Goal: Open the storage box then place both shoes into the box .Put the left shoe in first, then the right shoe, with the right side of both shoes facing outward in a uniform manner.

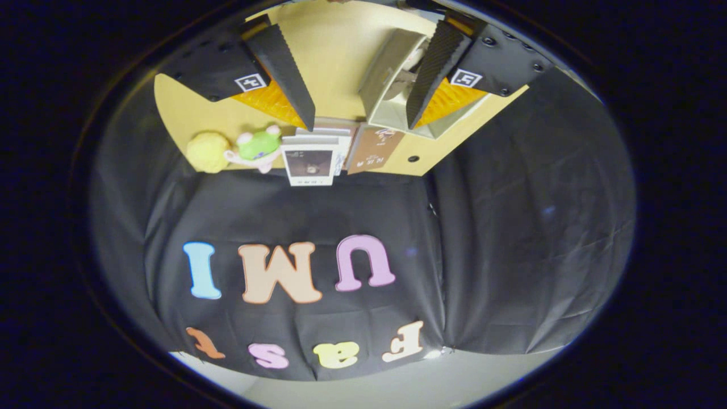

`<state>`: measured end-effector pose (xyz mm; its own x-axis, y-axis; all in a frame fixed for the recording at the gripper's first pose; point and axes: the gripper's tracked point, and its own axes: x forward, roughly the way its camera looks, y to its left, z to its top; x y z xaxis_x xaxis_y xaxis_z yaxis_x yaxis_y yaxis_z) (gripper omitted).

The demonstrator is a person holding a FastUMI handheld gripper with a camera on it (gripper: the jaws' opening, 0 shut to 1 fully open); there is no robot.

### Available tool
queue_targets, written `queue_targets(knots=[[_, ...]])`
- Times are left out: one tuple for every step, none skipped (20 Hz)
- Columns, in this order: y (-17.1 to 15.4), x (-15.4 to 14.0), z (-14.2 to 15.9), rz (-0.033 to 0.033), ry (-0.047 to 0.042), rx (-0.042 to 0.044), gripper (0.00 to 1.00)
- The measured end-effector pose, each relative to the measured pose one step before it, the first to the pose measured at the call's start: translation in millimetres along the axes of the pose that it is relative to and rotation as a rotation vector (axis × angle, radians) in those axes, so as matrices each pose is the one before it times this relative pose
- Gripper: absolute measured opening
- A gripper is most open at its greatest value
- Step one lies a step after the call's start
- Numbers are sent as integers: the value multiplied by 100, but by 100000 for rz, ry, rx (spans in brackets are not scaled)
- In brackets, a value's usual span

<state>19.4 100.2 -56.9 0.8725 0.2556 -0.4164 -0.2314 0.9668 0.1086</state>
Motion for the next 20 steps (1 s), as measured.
queue_targets(knots=[[-1033,-558,422,-1853,-2483,-1671,100],[-1084,-534,372,-2079,-2499,-1770,100],[-984,-570,378,-1948,-2064,-1404,100],[-1050,-630,591,-1945,-3386,-513,100],[-671,-395,441,-1432,-2743,-153,100],[-1006,-386,614,-1938,-2944,261,100],[-1091,-391,312,-2437,-3097,279,100],[-1154,-247,406,-2702,-2511,-285,100],[-1156,-252,243,-3087,-2415,-606,100],[-854,-242,179,-1878,-1638,-659,100],[-377,-244,257,-547,-1494,-221,100],[-320,-239,31,-271,-1054,-115,100],[-367,-103,25,10,-532,-317,100],[-403,-194,226,-491,-1070,-95,100],[-318,-23,107,-85,-524,107,100],[-195,-44,73,273,-562,629,100],[-35,-53,-225,632,41,516,100],[-201,44,-87,252,200,196,100],[-340,14,-48,59,-43,45,100],[-16,41,-21,704,55,29,100]])
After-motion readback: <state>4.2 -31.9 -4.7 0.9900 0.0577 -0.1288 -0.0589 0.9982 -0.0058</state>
